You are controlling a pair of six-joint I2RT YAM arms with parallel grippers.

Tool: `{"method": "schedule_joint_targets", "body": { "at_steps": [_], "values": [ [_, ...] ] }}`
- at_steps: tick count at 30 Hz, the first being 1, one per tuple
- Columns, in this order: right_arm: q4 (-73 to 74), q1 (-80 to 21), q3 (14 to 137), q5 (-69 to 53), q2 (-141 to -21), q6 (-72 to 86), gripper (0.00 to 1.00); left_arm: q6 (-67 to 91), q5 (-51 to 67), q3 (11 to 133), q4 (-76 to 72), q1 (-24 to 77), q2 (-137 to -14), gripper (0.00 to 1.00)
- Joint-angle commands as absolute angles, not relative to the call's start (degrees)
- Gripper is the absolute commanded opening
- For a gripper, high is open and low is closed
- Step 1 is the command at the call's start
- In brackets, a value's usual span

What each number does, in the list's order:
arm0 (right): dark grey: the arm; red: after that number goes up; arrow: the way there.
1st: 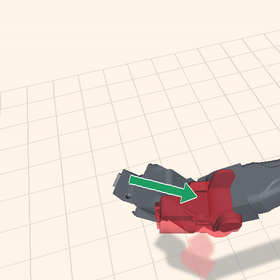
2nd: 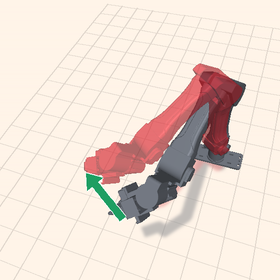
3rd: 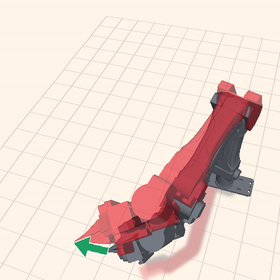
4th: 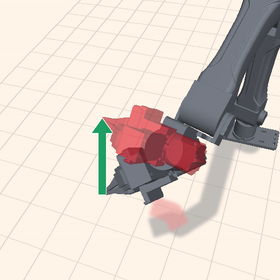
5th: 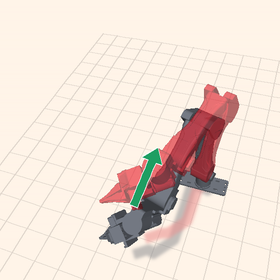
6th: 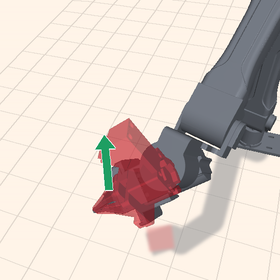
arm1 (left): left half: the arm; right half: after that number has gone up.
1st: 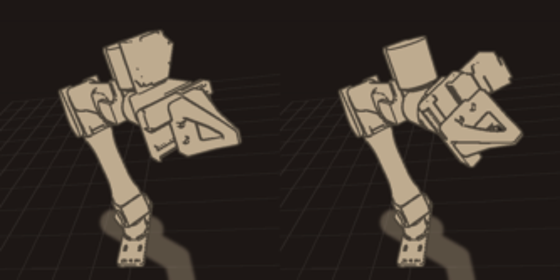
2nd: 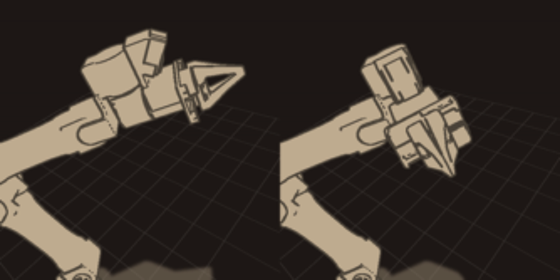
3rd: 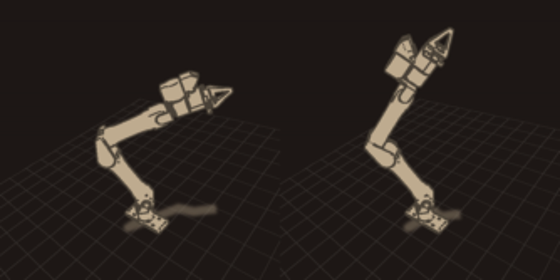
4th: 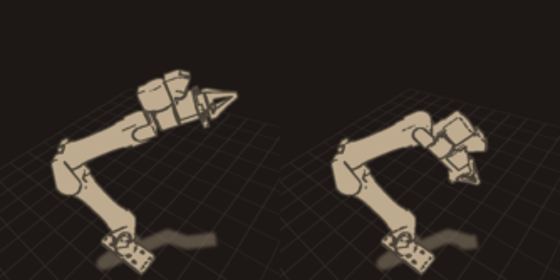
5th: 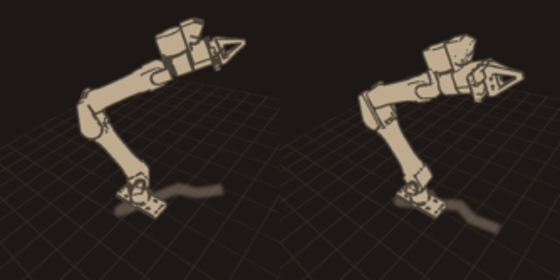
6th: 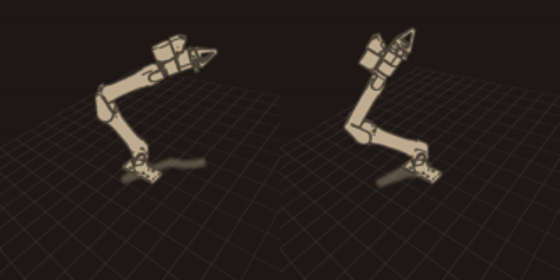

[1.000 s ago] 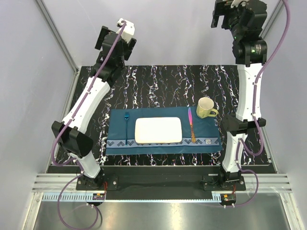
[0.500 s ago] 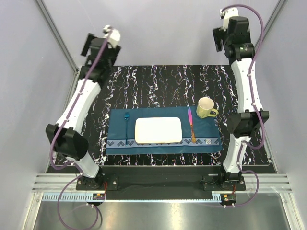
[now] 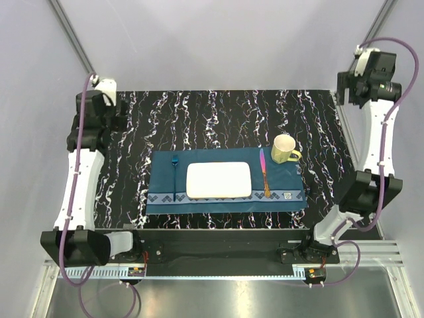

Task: Set the dinner table for one person
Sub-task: Reset both arms

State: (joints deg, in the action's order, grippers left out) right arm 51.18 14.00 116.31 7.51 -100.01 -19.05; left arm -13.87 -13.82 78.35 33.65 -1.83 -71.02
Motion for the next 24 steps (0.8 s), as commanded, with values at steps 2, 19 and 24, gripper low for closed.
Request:
{"method": "schedule_joint_targets", "body": {
  "at_steps": [2, 19, 24],
  "values": [
    [52.6, 14.1, 108.3, 2.5, -94.2, -18.8, 1.0, -10.5, -10.5, 74.6, 34.0, -5.7, -68.0, 0.99],
    [51.9, 15.1, 106.4, 3.1, -92.4, -19.3, 1.0, -7.5, -6.9, 74.0, 32.5, -9.0, -67.7, 0.99],
    [51.8, 15.1, 106.5, 2.7, -92.4, -19.2, 1.0, -7.3, -6.7, 74.7, 32.5, -9.1, -67.9, 0.99]
  ]
}}
